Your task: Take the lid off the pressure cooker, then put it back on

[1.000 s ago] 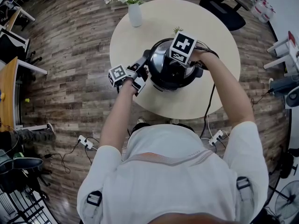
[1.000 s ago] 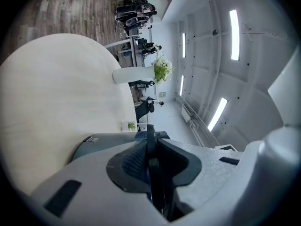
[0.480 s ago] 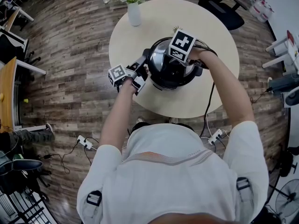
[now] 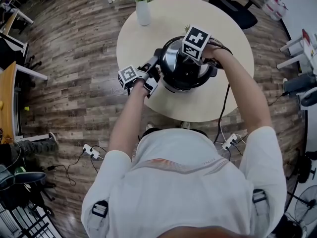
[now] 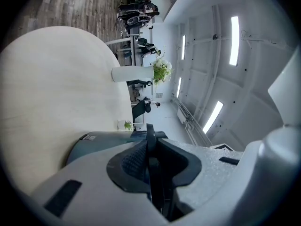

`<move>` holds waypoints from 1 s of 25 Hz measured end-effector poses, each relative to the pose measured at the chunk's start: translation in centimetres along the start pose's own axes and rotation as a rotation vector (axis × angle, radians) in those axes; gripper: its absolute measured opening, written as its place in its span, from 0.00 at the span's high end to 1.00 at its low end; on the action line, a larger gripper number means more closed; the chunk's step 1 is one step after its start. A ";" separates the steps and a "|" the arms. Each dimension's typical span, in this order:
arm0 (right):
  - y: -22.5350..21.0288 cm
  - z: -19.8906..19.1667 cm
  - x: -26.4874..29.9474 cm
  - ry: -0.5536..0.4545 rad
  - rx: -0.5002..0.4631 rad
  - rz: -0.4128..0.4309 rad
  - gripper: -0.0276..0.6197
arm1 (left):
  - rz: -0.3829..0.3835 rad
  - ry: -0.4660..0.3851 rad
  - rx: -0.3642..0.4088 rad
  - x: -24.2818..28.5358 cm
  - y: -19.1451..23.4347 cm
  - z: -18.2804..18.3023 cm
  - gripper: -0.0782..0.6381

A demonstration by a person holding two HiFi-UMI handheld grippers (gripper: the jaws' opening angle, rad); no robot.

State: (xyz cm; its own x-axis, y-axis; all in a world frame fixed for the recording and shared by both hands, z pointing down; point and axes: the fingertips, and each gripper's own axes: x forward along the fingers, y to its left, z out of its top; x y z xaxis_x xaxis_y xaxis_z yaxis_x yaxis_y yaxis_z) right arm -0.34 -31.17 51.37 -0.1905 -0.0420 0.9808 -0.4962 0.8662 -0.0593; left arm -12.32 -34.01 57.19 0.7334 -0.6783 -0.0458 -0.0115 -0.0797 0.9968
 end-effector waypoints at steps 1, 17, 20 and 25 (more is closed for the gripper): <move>0.0 0.0 0.0 0.000 0.019 -0.003 0.49 | -0.002 0.001 -0.002 0.0 0.0 0.0 0.80; -1.1 -0.3 -0.1 0.021 0.502 -0.089 0.49 | -0.045 0.026 -0.004 0.0 -0.1 -0.1 0.80; -0.7 -0.4 0.0 0.001 0.486 -0.100 0.49 | -0.044 0.041 -0.007 -0.4 0.1 -0.3 0.80; -0.7 -0.6 -0.3 0.004 0.440 -0.100 0.50 | -0.041 0.037 -0.038 -0.2 -0.1 -0.4 0.80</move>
State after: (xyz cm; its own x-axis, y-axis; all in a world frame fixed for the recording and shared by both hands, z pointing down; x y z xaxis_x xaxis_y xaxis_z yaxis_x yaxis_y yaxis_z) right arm 0.59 -31.42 51.19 -0.1209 -0.1118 0.9863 -0.8250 0.5639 -0.0372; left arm -12.18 -33.57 57.13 0.7572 -0.6478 -0.0844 0.0442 -0.0781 0.9960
